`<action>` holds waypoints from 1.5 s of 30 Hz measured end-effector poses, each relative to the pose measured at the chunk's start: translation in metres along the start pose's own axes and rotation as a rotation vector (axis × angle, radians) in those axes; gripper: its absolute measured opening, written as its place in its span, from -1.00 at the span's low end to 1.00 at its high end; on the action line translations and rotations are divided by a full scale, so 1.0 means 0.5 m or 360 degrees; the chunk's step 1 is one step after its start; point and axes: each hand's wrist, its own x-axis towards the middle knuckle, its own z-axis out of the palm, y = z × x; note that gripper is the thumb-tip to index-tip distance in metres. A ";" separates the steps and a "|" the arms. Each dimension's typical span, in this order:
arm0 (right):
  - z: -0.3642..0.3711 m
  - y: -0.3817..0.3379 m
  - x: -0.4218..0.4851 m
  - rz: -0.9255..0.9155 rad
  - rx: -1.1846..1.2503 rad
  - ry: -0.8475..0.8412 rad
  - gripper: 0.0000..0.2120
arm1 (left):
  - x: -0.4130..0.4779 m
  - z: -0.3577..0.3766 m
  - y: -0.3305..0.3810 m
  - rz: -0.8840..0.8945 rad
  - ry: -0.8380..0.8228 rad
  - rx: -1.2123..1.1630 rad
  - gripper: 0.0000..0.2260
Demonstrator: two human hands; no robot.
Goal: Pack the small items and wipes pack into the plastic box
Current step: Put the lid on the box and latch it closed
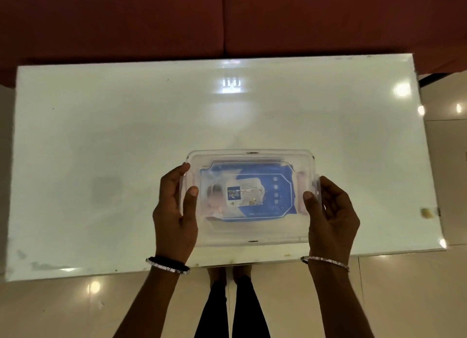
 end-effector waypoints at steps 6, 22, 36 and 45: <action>0.014 0.021 -0.002 -0.0084 -0.0207 0.0068 -0.66 | 0.000 0.020 -0.024 -0.0046 -0.0011 0.0087 -0.57; 0.007 0.051 0.015 -0.0078 -0.0153 -0.0160 -0.65 | -0.003 0.017 -0.056 -0.0716 0.0165 0.0066 -0.67; -0.015 0.046 0.035 0.0417 0.0312 -0.0468 -0.49 | 0.044 -0.020 -0.037 -0.0988 -0.0249 0.0098 -0.73; -0.015 0.052 0.034 0.0614 0.0525 -0.0453 -0.39 | -0.002 0.025 0.005 -0.0392 0.0043 0.1043 -0.64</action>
